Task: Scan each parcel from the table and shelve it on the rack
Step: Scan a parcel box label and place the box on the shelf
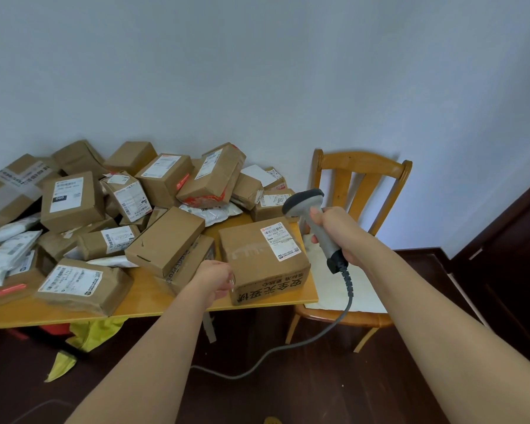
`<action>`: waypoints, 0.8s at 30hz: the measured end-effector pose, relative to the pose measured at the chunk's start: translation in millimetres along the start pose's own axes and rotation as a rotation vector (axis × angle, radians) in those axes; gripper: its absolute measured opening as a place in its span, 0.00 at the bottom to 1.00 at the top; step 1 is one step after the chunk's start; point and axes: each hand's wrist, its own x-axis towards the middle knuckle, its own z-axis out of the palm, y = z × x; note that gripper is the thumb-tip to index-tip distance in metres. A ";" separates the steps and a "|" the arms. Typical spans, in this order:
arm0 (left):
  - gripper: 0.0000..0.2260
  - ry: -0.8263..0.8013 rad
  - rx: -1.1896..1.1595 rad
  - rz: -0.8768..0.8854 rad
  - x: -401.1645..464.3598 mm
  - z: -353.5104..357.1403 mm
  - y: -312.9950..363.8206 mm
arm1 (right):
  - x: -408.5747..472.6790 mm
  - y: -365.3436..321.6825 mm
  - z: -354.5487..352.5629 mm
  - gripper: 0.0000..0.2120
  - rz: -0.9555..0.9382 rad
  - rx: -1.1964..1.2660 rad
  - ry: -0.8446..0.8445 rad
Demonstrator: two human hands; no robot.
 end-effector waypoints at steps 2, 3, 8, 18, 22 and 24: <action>0.07 -0.003 -0.005 -0.006 -1.2 -0.6 -0.4 | -1.5 0.6 0.0 0.19 -0.021 0.104 -0.040; 0.06 -0.005 -0.007 -0.008 -1.3 -1.3 0.2 | -2.6 0.1 0.8 0.19 -0.024 0.192 -0.074; 0.06 -0.074 -0.005 0.038 -1.0 -10.6 4.4 | -3.2 -7.1 19.4 0.17 -0.046 0.389 -0.187; 0.14 -0.313 0.092 0.243 12.8 -49.5 26.1 | 51.8 -14.5 113.7 0.09 0.175 0.761 -0.301; 0.11 -0.149 0.132 0.190 47.2 -57.7 33.0 | 105.1 -7.8 121.6 0.09 0.195 0.554 -0.149; 0.14 -0.078 0.139 0.136 68.6 -49.6 32.1 | 132.7 2.6 112.7 0.09 0.229 0.462 -0.072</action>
